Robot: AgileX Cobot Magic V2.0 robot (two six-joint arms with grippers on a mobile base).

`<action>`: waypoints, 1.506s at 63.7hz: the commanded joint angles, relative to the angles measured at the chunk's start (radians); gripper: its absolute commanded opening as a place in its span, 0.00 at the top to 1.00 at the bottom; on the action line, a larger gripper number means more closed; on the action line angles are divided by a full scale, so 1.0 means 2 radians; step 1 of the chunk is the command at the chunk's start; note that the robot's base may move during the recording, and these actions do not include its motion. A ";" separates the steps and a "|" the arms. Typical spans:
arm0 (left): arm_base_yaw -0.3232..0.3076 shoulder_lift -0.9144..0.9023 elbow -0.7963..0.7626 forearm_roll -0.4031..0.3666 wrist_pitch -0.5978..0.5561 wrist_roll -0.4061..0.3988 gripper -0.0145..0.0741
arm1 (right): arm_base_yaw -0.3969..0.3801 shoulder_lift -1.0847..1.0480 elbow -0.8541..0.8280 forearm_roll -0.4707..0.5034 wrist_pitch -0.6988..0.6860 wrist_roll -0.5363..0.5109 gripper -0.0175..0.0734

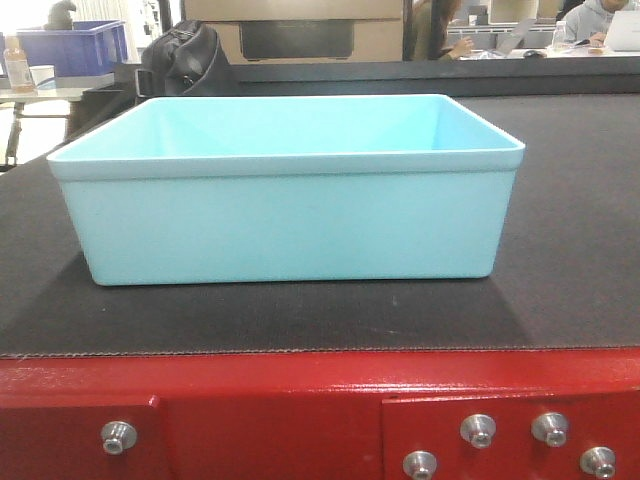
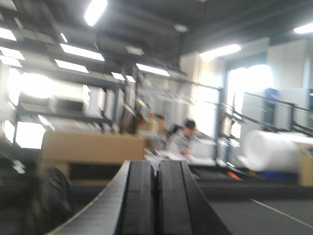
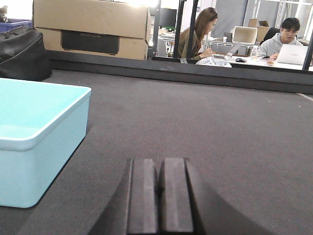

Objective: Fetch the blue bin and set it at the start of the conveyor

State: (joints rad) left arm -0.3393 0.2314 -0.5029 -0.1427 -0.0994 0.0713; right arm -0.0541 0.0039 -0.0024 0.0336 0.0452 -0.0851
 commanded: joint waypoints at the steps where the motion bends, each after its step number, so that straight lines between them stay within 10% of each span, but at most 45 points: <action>1: 0.022 -0.001 0.039 0.021 -0.072 0.004 0.96 | 0.002 -0.002 0.001 0.002 -0.012 0.000 0.99; 30: 0.191 -0.116 0.136 0.041 0.186 0.004 0.96 | 0.002 -0.002 0.001 0.002 -0.012 0.000 0.99; 61: 0.185 -0.116 0.251 0.049 0.028 -0.002 0.96 | 0.002 -0.002 0.001 0.002 -0.012 0.000 0.99; 96: 0.169 -0.116 0.251 0.085 0.041 -0.051 0.96 | 0.002 -0.002 0.001 0.002 -0.012 0.000 0.99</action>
State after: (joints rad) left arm 0.0000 0.0044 0.0020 0.0171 0.0072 -0.0173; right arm -0.0541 0.0039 0.0000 0.0336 0.0413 -0.0851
